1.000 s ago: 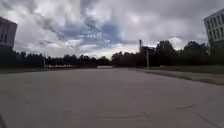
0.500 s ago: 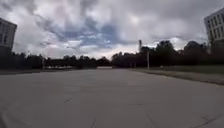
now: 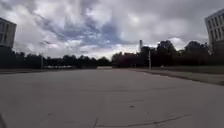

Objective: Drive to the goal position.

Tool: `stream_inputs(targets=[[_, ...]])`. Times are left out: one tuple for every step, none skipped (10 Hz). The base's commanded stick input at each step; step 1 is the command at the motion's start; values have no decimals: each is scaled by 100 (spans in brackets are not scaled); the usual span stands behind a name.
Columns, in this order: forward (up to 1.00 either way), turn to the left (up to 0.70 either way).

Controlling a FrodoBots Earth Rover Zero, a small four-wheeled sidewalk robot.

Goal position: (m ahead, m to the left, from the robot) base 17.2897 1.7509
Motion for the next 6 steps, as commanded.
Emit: stream_inputs(targets=[[100, 0], [100, 0], [100, 0], [100, 6], [100, 0], [100, 0]])
